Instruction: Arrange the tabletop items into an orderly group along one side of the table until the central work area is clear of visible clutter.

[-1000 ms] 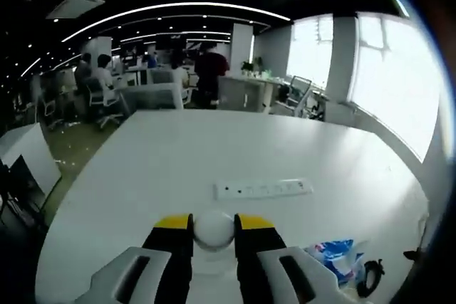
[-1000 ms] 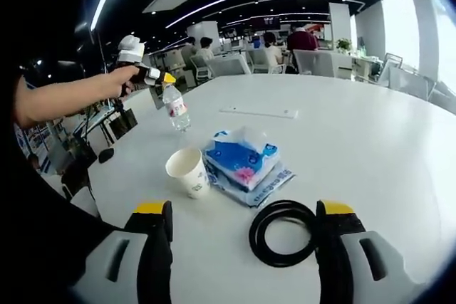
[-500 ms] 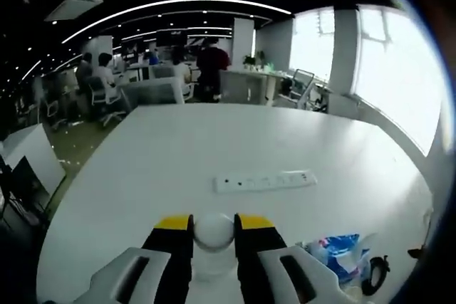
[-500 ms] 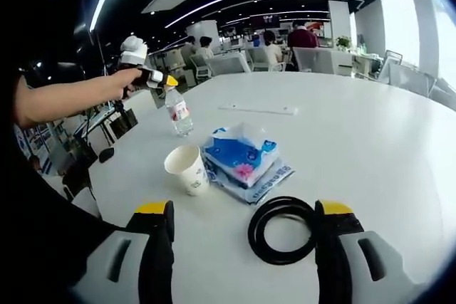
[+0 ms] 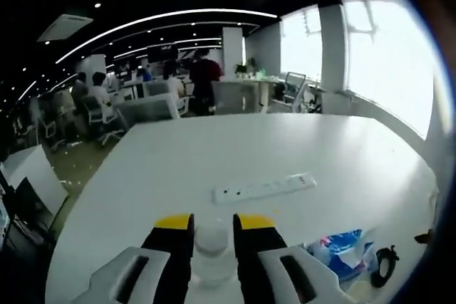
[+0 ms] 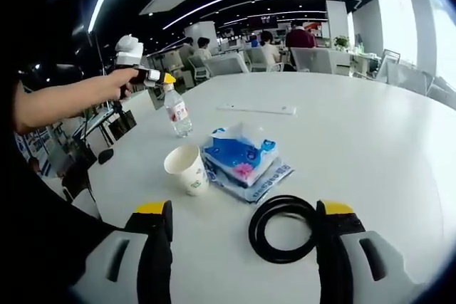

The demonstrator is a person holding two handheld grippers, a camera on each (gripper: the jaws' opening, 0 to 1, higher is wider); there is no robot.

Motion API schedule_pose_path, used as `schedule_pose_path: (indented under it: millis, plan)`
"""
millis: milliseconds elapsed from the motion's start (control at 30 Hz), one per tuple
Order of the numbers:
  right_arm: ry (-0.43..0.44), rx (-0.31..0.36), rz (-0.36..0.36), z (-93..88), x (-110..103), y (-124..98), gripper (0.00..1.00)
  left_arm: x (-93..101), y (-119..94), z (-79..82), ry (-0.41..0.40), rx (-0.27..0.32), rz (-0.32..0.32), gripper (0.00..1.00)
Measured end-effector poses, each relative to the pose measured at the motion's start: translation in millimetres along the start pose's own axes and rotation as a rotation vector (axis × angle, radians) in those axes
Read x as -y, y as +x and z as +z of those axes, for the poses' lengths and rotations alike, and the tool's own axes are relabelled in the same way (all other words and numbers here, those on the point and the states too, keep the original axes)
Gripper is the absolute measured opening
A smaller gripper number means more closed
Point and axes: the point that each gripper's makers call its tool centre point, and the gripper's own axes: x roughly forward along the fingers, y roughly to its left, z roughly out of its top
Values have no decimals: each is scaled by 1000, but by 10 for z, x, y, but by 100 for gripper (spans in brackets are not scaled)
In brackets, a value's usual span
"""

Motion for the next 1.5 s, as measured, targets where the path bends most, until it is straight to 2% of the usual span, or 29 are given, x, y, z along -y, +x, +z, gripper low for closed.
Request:
schedule_pose_path:
  millis: [67, 100, 133, 200, 233, 300, 333, 367, 533, 700, 833, 900, 1033, 1100, 1233, 1400, 1500]
  plan:
    - [-1, -1, 1, 5, -7, 2, 80, 46, 14, 33, -42, -7, -49, 32]
    - [0, -1, 1, 10, -10, 2, 80, 62, 7, -5, -62, -39, -70, 38]
    - [1, -1, 0, 14, -12, 3, 80, 23, -13, 8, -42, -30, -52, 40]
    - [10, -1, -1, 28, -20, 5, 82, 85, -63, 11, -32, -23, -107, 42]
    - [12, -1, -2, 33, -21, 4, 82, 139, -87, -45, -54, -52, -140, 46]
    - [14, -4, -4, 40, -21, 6, 83, 215, -143, -177, -12, -102, -199, 56]
    - [12, -10, -3, 38, -30, 9, 85, 194, -184, -199, 11, -100, -185, 57]
    - [7, -16, -2, 35, -37, 12, 86, 207, -206, -189, 46, -78, -199, 57]
    - [-7, -15, 9, 72, -97, 23, 89, 294, -368, -348, 32, -91, -276, 68]
    - [-13, -12, 14, 112, -137, 45, 91, 392, -554, -433, 27, -60, -351, 70]
    - [-8, -4, 17, 169, -155, 59, 94, 422, -733, -519, 56, -41, -375, 76]
    - [-6, -11, 11, 186, -138, 73, 95, 443, -831, -616, 62, -66, -395, 80]
    - [-18, -27, 2, 204, -137, 93, 99, 469, -1004, -726, 101, -36, -432, 83]
    - [-32, -39, 5, 192, -136, 106, 100, 456, -1051, -783, 82, -39, -444, 84]
    - [-49, -46, 21, 205, -151, 128, 100, 477, -1154, -811, 70, -5, -482, 93]
    - [-47, -36, 24, 274, -148, 136, 100, 549, -1334, -952, 130, -26, -521, 99]
    - [-36, -23, 21, 324, -147, 132, 100, 479, -1368, -1076, 143, -49, -527, 99]
